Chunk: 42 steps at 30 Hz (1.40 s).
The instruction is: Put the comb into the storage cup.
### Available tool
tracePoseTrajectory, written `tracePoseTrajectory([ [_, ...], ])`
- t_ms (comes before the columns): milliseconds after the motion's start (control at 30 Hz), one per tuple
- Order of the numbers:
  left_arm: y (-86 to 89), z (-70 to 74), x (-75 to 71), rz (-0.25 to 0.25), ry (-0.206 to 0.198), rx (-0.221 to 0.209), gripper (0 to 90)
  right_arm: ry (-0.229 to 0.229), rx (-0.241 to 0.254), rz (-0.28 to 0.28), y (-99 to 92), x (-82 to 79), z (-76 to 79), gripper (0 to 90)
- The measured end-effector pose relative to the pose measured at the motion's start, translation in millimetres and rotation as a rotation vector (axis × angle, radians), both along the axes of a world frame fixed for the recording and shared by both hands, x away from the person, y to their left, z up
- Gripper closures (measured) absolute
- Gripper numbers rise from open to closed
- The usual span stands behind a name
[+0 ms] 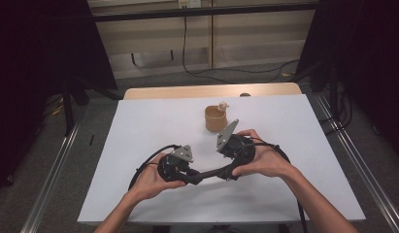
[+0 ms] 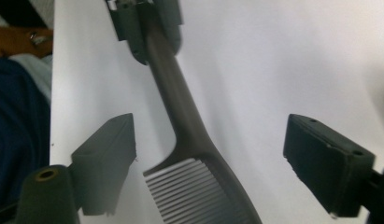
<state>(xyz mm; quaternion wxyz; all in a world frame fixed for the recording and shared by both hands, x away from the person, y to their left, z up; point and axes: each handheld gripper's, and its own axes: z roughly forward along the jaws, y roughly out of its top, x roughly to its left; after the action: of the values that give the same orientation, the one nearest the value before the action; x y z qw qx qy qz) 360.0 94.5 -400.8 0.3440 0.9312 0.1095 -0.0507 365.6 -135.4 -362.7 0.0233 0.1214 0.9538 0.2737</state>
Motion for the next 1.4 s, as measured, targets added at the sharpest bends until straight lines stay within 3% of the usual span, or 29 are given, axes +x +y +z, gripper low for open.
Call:
tracePoseTrajectory([
  [33,1.0,1.0,0.5,0.010,-0.008,0.019,72.7,-0.005,0.014,-0.015,-2.7,0.8,0.5,13.2],
  [167,3.1,0.2,3.4,0.031,-0.005,-0.006,72.7,-0.016,0.055,-0.086,-11.6,1.2,0.6,10.1],
  [300,7.0,2.6,4.3,0.053,-0.010,-0.027,72.7,-0.029,0.078,-0.118,-18.2,-2.2,-1.0,9.8],
  [333,8.6,4.0,4.4,0.060,-0.016,-0.015,72.7,-0.034,0.083,-0.128,-19.8,-3.6,-0.4,9.6],
  [367,9.9,3.1,4.8,0.063,-0.006,-0.040,72.7,-0.046,0.091,-0.132,-21.4,-4.8,0.5,9.2],
  [500,15.5,3.6,5.9,0.073,-0.001,-0.054,72.7,-0.081,0.124,-0.166,-28.9,-8.6,5.7,6.7],
  [700,21.7,4.0,5.6,0.096,-0.018,-0.077,72.7,-0.119,0.180,-0.227,-42.3,-13.9,11.1,3.8],
  [800,24.5,2.8,3.9,0.105,-0.019,-0.084,72.7,-0.117,0.201,-0.266,-47.6,-17.2,9.7,3.8],
  [833,24.8,1.3,2.5,0.127,-0.004,-0.104,72.7,-0.119,0.209,-0.276,-49.0,-18.8,8.7,4.0],
  [933,29.8,0.3,4.6,0.133,-0.012,-0.100,72.7,-0.133,0.236,-0.302,-53.4,-24.2,7.4,4.2],
  [1233,46.2,1.0,5.6,0.225,-0.031,-0.172,72.7,-0.185,0.344,-0.393,-67.7,-36.7,3.1,5.1],
  [1400,51.0,1.4,4.7,0.248,-0.028,-0.209,72.7,-0.169,0.388,-0.407,-72.1,-39.1,-2.8,5.1],
])
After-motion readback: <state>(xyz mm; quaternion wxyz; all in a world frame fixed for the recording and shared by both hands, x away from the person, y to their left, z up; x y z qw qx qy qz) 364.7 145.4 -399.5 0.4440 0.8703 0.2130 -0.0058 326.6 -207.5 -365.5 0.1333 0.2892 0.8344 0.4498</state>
